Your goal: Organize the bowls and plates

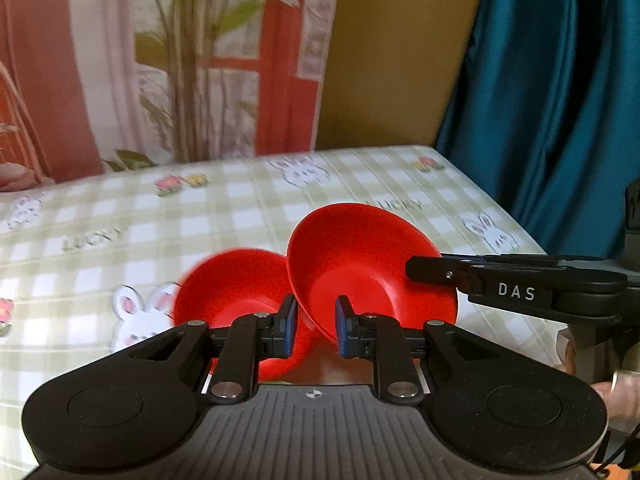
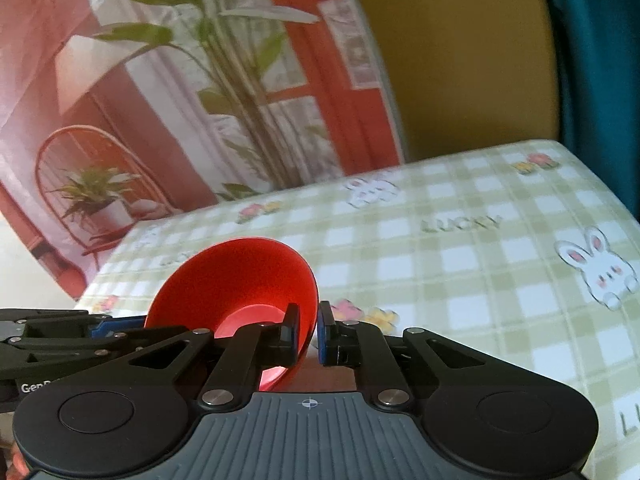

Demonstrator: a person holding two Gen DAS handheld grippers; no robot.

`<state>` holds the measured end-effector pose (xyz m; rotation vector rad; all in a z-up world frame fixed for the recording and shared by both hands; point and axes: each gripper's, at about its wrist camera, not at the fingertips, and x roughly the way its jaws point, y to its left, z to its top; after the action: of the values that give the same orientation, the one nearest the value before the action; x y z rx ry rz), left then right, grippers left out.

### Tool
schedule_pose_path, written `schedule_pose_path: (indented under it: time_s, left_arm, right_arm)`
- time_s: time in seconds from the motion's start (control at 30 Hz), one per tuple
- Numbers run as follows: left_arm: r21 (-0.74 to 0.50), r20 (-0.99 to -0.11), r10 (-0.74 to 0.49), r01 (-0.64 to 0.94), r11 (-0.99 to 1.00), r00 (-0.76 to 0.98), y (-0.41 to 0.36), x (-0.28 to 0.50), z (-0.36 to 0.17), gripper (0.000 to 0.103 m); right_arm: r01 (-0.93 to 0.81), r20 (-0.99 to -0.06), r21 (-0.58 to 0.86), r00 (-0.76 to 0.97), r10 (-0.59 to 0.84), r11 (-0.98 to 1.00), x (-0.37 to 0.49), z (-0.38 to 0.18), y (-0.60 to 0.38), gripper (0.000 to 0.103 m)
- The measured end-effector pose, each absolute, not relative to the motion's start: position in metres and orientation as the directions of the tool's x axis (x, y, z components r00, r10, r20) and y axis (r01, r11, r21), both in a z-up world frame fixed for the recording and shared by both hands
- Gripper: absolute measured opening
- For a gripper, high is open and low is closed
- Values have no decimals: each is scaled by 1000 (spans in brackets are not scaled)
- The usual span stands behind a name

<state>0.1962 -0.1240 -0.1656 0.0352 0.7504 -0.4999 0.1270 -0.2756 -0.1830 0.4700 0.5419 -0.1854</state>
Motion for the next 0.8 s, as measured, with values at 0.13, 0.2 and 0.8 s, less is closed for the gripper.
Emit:
schedule_pose_path:
  time_s: [0.13,0.2,0.8]
  left_arm:
    - [-150,-641,-410,418,896,648,-104,205,-158,21]
    - [-149,-632,-399,401,904,664,-96,211,-156,21]
    - [-197,-649,-373,327,924,663,-60,233,-171,21]
  right_arm:
    - [255,-530,364,847,-25,896,148,-171,-262,9]
    - [231,-528,349,849,-13,908,158,-167,-253,10]
    - [199,-574,282,819,-1,939,193,-172,-226,11]
